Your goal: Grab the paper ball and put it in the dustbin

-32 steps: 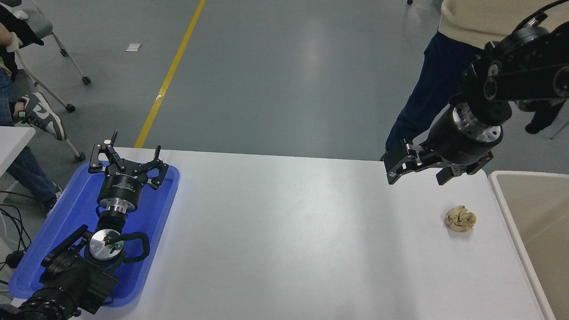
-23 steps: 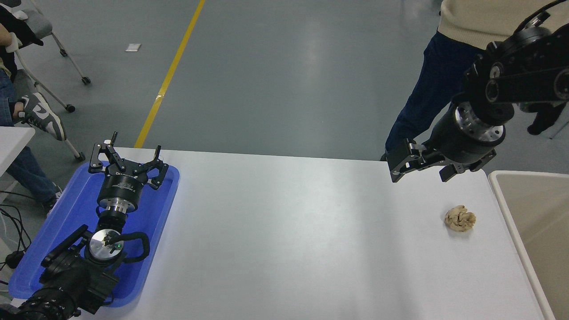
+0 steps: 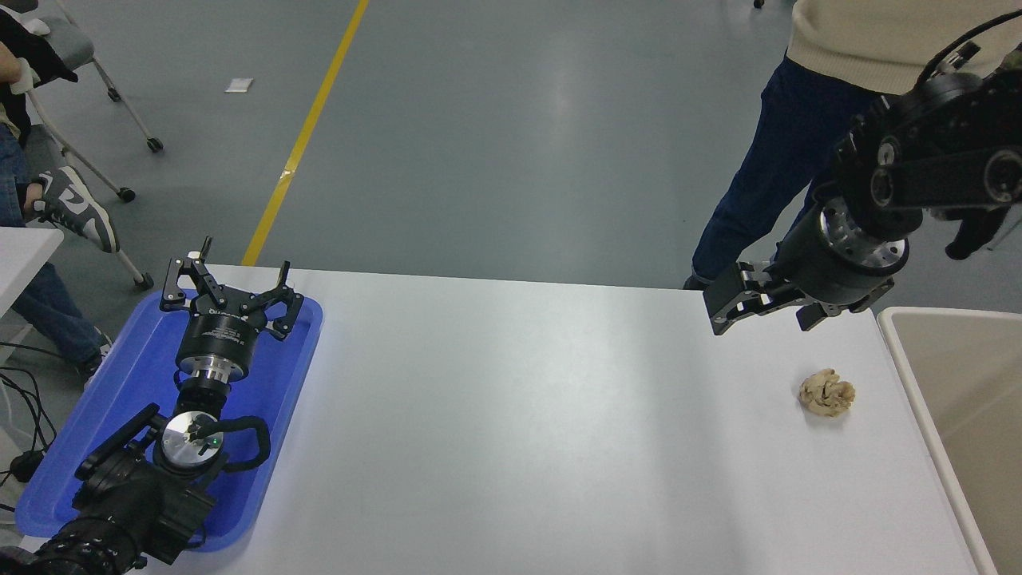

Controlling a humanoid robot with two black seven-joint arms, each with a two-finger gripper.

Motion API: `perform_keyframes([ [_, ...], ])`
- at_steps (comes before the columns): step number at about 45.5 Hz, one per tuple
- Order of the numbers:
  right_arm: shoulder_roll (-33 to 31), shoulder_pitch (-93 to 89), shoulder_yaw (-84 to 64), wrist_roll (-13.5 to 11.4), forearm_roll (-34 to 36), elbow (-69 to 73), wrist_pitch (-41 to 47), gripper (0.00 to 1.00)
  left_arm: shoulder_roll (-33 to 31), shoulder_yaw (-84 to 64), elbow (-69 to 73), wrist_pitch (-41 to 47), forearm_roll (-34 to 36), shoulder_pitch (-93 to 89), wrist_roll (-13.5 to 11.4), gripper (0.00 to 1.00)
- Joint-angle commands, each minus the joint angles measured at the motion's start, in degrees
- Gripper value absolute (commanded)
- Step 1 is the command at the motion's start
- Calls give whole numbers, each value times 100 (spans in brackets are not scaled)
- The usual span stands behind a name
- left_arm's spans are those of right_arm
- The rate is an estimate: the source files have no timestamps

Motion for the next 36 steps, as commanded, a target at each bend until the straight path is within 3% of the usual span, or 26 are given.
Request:
perform_keyframes([
  [1,-531,-446,69,20,-624,-378,-38,100,-1,0,0,0,-1,0,1,100],
  [10,-1208,-1386,465,20,-1467,-1449,-46,100,-1,8,0,0,-1,0,1,100],
  [24,-1648,-3337,1686,20,-2856,-3735,-151,100,-1,8,0,0,-1,0,1,100],
  [36,-1631,-4296,1792,11,-2980,-4035,-1136,100,-1,8,0,0,-1,0,1,100],
])
